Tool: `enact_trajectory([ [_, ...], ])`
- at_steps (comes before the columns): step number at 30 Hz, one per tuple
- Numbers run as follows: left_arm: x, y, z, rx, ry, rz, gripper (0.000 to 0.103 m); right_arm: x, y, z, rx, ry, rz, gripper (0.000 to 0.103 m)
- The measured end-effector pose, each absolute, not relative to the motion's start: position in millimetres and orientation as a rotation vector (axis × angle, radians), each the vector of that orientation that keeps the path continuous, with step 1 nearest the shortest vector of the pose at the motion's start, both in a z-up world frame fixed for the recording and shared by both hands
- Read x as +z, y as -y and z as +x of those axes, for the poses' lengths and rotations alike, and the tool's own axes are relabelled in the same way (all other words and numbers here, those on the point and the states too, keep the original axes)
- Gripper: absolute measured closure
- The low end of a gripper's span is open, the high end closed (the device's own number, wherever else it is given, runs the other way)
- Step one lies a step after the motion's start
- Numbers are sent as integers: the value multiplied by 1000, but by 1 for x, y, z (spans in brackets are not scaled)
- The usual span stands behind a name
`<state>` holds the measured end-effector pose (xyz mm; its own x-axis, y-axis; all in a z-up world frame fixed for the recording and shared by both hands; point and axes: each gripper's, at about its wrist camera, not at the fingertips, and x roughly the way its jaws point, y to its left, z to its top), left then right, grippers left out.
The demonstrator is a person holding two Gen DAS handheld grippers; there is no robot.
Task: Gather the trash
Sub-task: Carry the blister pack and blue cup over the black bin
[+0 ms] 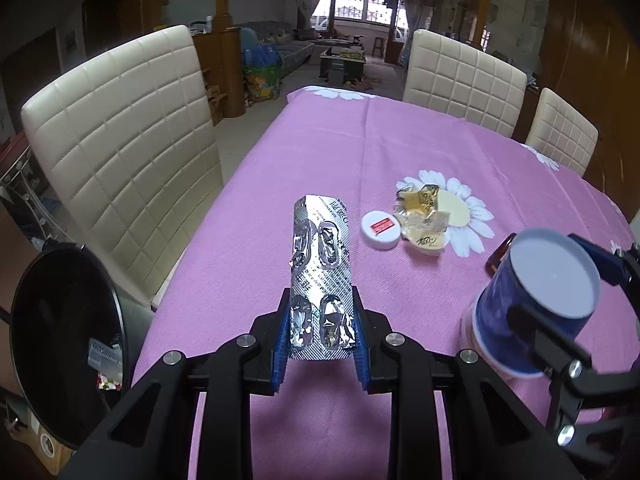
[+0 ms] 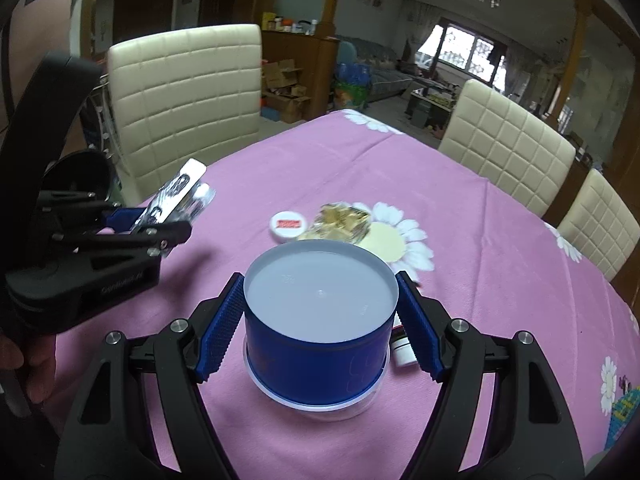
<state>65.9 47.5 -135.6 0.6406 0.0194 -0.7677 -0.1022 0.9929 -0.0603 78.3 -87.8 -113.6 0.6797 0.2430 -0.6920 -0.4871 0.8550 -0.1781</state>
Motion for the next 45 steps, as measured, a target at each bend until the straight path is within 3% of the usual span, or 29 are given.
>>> enact_trajectory([
  [45,-103,-157,-31,399,-773,-190,77,-88,-40,47,744,-583,-468,29],
])
